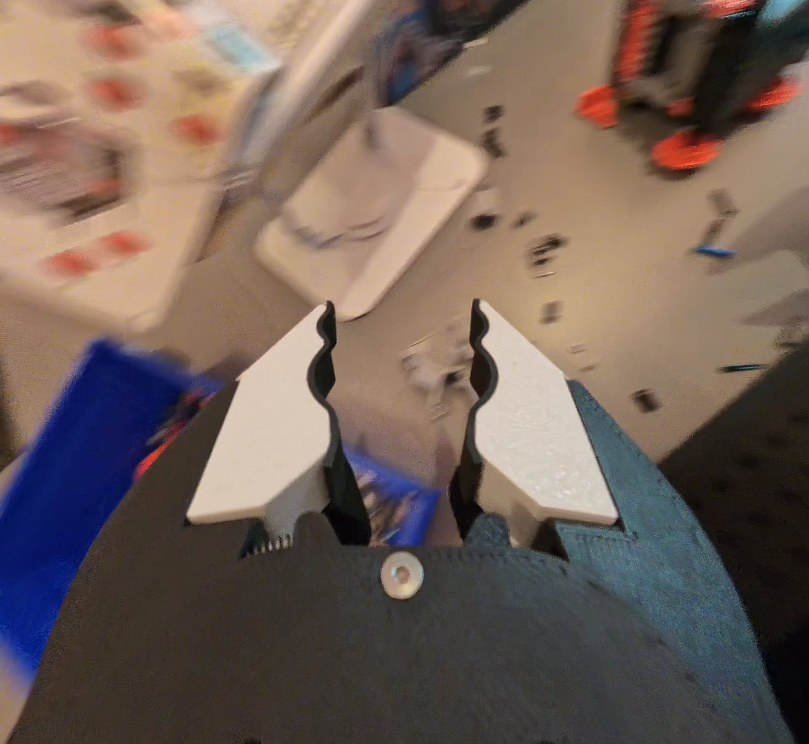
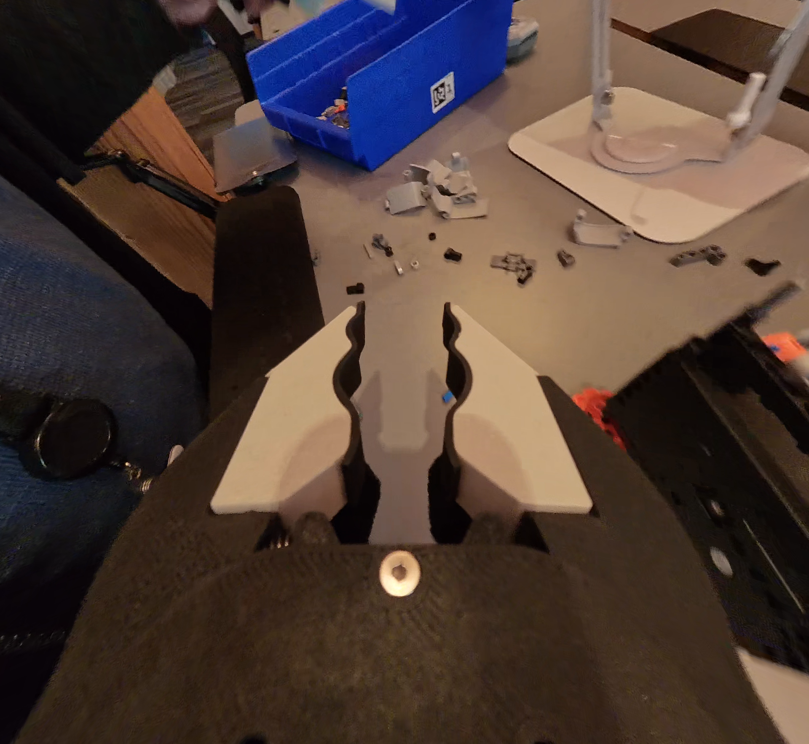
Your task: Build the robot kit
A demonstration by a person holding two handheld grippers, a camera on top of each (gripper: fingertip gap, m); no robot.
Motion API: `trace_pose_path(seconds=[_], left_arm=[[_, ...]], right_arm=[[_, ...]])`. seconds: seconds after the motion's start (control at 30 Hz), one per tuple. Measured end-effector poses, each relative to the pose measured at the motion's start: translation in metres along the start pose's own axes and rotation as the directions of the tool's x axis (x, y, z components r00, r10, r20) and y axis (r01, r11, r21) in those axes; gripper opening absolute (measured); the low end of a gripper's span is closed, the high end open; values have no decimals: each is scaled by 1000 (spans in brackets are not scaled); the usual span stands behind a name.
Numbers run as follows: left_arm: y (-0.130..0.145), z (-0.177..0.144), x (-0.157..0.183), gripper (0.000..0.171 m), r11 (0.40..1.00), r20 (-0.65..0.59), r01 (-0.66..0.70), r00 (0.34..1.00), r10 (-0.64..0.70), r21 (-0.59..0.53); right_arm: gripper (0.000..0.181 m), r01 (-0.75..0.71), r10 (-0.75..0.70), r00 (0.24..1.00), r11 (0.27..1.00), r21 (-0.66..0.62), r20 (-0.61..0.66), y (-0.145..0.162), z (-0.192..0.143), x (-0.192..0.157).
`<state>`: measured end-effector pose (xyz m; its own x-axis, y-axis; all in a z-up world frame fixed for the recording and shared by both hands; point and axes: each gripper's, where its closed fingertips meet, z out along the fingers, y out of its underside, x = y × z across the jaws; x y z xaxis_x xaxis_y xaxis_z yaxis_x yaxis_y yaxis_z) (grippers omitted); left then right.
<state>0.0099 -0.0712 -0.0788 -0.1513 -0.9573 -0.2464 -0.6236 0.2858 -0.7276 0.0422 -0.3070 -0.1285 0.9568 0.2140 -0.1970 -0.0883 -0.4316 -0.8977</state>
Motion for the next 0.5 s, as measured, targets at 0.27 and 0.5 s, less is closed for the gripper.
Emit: trace_pose_path(seconds=[0.27, 0.5], left_arm=[[107, 7, -179, 46, 967, 143, 115, 986, -84, -226], [176, 61, -194, 53, 867, 36, 94, 996, -88, -490]], right_arm=[[32, 46, -47, 993, 999, 11, 111, -25, 62, -26], [32, 39, -39, 992, 999, 4, 120, -28, 84, -39]])
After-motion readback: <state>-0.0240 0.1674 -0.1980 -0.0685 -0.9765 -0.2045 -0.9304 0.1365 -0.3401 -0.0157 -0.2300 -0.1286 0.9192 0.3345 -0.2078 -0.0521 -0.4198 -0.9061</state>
